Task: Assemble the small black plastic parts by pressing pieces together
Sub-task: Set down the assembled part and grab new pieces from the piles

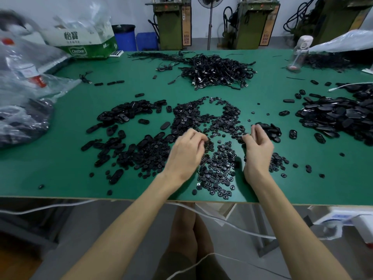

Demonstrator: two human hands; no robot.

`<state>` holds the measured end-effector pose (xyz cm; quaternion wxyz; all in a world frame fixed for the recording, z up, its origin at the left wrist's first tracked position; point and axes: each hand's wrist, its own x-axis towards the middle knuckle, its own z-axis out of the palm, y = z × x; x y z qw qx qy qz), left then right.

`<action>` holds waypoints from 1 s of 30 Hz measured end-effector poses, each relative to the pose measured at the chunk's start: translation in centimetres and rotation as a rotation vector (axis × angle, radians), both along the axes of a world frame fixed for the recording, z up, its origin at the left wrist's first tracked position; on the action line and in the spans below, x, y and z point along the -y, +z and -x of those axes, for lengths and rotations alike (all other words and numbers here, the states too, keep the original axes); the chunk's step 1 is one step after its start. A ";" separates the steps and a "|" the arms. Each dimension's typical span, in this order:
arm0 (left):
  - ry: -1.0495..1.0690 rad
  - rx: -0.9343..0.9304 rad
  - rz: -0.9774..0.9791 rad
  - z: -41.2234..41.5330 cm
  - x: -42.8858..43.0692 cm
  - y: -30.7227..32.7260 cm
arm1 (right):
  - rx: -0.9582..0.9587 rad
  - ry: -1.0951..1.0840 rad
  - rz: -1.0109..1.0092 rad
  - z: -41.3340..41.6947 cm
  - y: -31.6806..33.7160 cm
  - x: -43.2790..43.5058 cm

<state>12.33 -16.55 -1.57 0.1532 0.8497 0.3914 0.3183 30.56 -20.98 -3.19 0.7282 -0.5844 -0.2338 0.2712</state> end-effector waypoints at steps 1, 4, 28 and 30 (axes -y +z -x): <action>0.024 0.007 0.006 0.7 -0.5 0.2 | 0.004 0.010 0.005 -0.1 0.0 0.0; 0.142 -0.011 -0.008 3.0 -2.3 0.7 | -0.006 0.022 0.005 -0.2 -0.1 -0.1; 0.553 -0.463 -0.175 11.4 -9.6 0.2 | 1.047 0.440 0.367 2.0 0.2 -0.5; 0.513 -0.366 -0.168 10.3 -9.1 0.4 | 1.123 0.476 0.416 2.1 0.1 -0.7</action>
